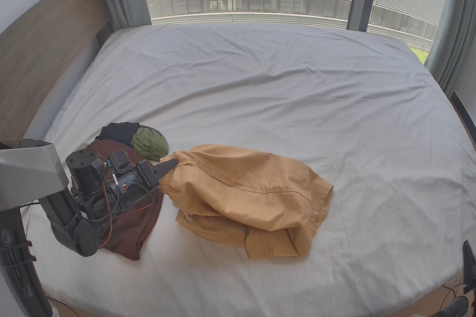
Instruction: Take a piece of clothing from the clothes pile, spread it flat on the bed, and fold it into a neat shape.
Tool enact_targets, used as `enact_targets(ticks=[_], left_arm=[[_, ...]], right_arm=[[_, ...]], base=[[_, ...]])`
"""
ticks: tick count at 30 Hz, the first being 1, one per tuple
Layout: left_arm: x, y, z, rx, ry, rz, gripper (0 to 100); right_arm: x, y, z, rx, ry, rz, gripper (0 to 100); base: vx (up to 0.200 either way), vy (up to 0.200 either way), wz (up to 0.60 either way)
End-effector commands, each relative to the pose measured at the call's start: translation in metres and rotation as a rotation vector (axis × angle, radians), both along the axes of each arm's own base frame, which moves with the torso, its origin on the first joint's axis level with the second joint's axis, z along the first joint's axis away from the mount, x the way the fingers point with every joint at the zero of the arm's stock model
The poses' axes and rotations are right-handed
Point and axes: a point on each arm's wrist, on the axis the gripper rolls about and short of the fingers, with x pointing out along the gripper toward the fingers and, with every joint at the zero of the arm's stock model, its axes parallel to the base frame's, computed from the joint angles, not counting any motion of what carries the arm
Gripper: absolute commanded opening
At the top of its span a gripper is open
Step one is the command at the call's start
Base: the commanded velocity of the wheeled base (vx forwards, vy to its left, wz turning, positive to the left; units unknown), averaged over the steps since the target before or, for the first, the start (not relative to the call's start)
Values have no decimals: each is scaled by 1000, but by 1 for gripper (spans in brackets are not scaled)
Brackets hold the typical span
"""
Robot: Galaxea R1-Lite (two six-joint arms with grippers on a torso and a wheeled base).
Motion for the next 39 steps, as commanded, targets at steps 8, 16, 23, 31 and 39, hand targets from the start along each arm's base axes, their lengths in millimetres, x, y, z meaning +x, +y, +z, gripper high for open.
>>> enact_targets(ticks=[8,16,23,31,39], left_arm=[[3,-1,3,-7,-15,1,0],[3,-1,4,-8,-15,-2,0],[2,-3,4,-9,-17,-6,0],[3,-3,2,-8,-12,-3,0],[5,-1,2,-9,-18,3,0]], right_arm=[[64,11,138,114,65,377,100],[130,38,184,273,82,574,100],[185,57,168,298,168,607,100],[212,65,131,349,270,634,100],[234,64,96,370,383,637,100]], base=[[0,0,0],[0,0,0],[0,0,0],[0,0,0],[0,0,0]])
